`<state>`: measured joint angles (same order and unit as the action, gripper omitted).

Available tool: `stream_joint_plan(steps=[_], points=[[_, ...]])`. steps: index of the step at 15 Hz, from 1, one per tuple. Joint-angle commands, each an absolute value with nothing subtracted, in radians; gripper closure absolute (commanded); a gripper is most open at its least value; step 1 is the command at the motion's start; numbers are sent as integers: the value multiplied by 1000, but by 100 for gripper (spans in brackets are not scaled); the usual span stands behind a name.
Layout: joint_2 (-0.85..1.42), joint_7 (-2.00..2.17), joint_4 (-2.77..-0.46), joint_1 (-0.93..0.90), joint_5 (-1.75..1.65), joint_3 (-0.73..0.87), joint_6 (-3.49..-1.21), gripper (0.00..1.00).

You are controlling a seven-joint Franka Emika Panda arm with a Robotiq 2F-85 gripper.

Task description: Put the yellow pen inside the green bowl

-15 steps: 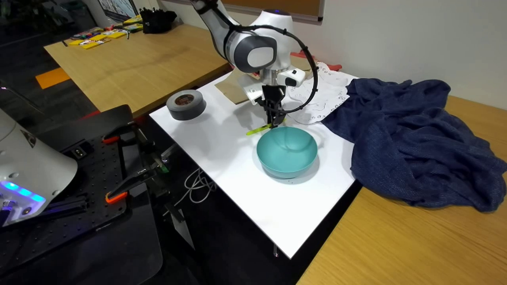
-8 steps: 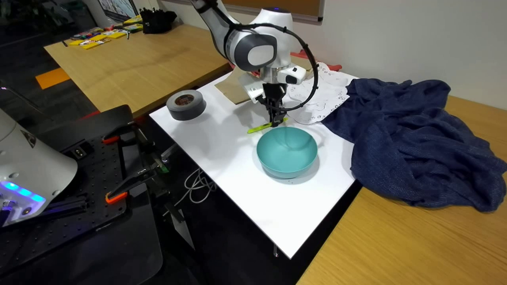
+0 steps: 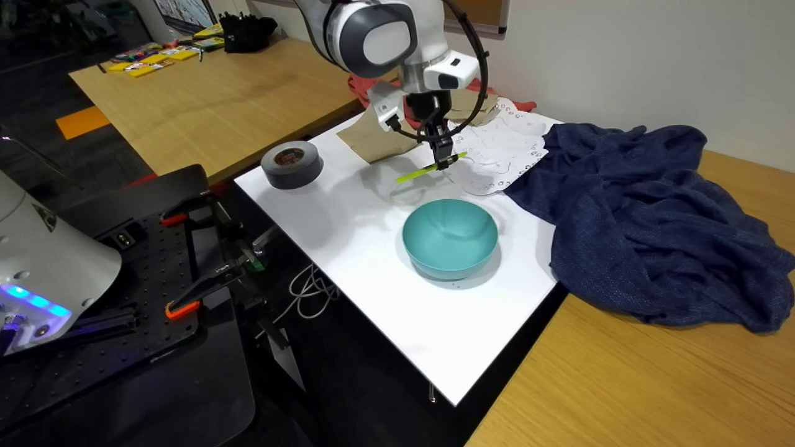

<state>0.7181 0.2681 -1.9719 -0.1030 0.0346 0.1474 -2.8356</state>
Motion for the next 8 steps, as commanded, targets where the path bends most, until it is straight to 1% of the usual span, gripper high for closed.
stream_joint_plan(steps=[1, 5, 8], points=[[584, 336, -2122, -138, 34, 224, -2908, 96], [538, 405, -2179, -169, 34, 320, -2981, 96], [554, 451, -2174, -193, 43, 393, -3025, 96]])
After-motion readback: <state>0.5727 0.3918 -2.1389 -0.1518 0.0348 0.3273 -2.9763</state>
